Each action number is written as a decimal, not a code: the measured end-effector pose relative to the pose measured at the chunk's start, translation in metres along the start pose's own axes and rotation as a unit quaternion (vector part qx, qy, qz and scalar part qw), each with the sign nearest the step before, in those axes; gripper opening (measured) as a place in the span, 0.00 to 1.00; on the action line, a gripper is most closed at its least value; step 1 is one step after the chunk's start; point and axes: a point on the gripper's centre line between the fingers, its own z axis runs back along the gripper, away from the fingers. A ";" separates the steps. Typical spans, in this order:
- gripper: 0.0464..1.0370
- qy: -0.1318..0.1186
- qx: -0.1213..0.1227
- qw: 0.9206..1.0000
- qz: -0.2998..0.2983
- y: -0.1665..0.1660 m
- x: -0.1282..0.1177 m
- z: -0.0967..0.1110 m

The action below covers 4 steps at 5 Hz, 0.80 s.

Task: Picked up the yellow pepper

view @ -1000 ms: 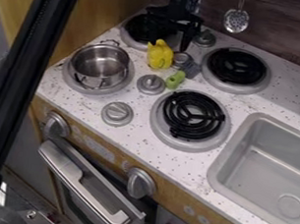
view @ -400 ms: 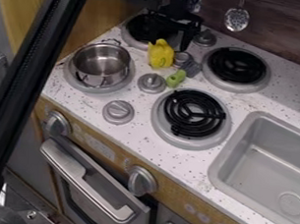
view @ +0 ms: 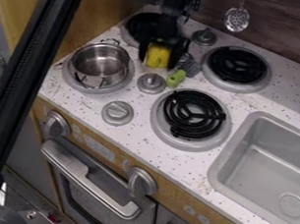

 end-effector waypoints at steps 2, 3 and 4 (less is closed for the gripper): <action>0.96 -0.001 0.009 1.000 0.006 0.002 -0.017 -0.002; 0.96 0.003 -0.001 1.000 0.009 0.000 -0.019 -0.002; 0.96 -0.008 -0.008 1.000 0.010 -0.002 -0.016 -0.003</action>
